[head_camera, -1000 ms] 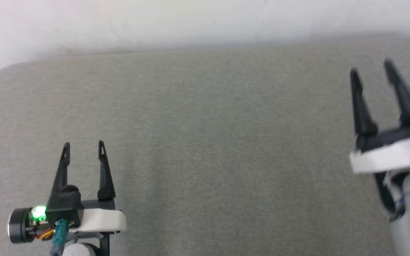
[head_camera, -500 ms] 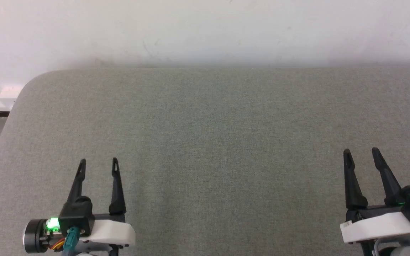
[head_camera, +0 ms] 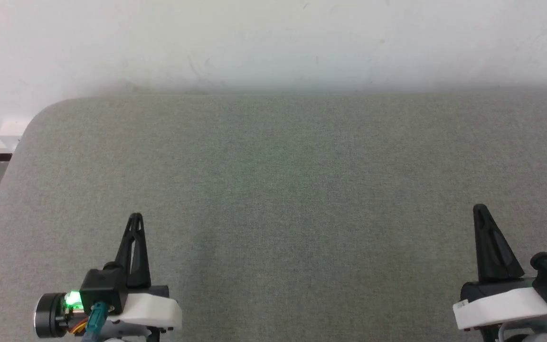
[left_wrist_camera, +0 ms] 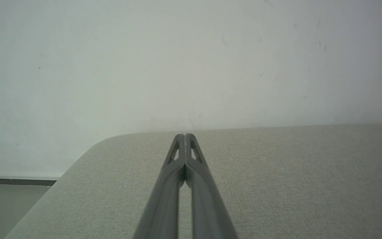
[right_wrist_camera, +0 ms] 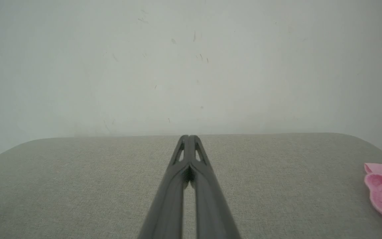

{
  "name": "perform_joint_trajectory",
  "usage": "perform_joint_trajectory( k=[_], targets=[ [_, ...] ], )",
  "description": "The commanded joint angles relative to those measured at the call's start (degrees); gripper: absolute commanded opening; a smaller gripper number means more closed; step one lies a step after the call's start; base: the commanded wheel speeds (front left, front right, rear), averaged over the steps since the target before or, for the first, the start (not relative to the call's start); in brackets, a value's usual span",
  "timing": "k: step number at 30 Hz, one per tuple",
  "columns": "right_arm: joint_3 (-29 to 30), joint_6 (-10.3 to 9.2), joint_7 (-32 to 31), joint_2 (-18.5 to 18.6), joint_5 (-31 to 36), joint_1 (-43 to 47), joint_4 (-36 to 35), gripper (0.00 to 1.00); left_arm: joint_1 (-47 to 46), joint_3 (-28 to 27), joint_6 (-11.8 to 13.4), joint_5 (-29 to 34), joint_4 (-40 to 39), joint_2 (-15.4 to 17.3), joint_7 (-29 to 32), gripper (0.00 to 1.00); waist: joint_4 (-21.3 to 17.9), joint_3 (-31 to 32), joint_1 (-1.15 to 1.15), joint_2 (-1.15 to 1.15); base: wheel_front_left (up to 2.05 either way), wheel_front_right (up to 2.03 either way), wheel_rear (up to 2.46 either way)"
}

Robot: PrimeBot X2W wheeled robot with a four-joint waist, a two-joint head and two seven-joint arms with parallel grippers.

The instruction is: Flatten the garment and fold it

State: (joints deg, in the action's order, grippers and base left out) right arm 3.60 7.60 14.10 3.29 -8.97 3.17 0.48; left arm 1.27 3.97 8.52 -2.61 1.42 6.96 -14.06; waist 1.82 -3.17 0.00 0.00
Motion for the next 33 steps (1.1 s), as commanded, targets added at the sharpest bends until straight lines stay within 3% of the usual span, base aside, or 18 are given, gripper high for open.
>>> perform_joint_trajectory(
  k=[1,33],
  targets=[
    [-0.1,-0.01,-0.3,0.0,0.5,-0.2,0.0,0.00,-0.1,-0.2,-0.5,0.1,-0.1,-0.2,0.3,0.00,0.0,0.0,0.00,0.00,0.00,0.00,0.00],
    [-1.0,-0.03,-4.1,-0.1,2.8,-1.0,-0.2,0.00,-0.4,-1.2,-2.7,0.8,-0.5,-1.3,4.0,0.00,-0.5,0.9,0.00,0.00,0.00,0.00,0.00]
  ],
)
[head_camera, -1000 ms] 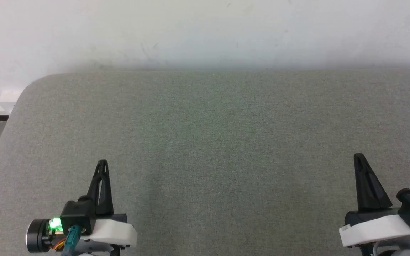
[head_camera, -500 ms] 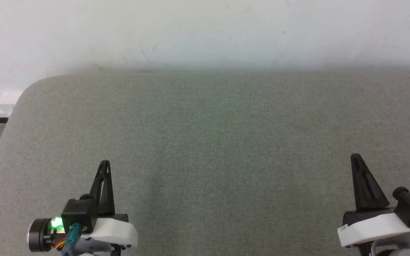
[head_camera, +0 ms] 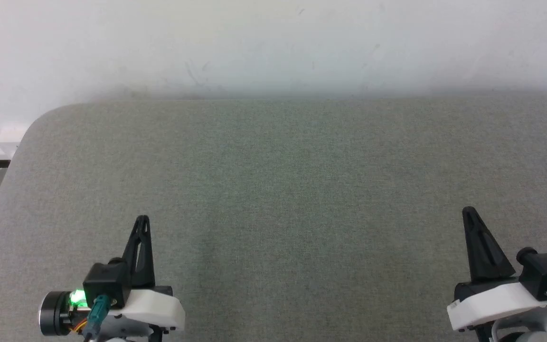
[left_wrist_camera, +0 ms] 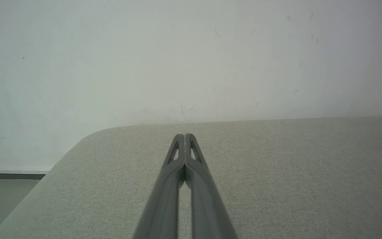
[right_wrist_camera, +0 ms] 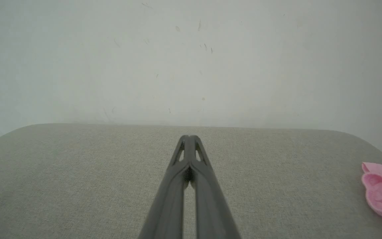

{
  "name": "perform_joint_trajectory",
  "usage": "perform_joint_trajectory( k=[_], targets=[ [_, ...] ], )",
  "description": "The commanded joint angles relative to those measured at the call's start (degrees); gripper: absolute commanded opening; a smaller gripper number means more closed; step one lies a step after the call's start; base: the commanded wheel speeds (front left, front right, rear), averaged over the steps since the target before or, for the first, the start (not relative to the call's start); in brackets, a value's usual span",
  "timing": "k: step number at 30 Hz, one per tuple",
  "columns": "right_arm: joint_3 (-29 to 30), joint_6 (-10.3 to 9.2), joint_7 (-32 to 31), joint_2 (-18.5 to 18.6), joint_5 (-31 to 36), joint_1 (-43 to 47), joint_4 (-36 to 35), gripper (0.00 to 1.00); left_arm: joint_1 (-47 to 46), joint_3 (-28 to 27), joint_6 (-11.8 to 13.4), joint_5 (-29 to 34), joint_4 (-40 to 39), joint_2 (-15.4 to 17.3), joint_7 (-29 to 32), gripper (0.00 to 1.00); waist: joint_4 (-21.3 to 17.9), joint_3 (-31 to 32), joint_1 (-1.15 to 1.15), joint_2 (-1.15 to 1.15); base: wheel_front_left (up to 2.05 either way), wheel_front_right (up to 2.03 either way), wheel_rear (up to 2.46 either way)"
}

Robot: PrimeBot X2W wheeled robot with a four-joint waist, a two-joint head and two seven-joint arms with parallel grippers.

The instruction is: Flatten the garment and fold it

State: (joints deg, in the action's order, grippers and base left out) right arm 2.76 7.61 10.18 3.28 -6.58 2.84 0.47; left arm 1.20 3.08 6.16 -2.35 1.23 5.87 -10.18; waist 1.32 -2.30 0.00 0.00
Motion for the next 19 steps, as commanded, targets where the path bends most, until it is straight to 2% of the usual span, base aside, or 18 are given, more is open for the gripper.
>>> perform_joint_trajectory(
  k=[1,19],
  targets=[
    [-0.2,-0.05,-0.3,-0.1,0.5,-0.7,-0.2,0.00,-0.3,-0.4,-0.4,0.6,-0.3,-0.2,0.3,0.00,0.0,0.0,0.00,0.00,0.00,0.00,0.00],
    [-0.7,-0.06,-2.3,-0.2,1.7,-1.1,-0.2,0.00,-0.5,-0.9,-1.5,0.9,-0.5,-0.8,2.3,0.00,-0.3,0.5,0.00,0.00,0.00,0.00,0.00]
  ],
)
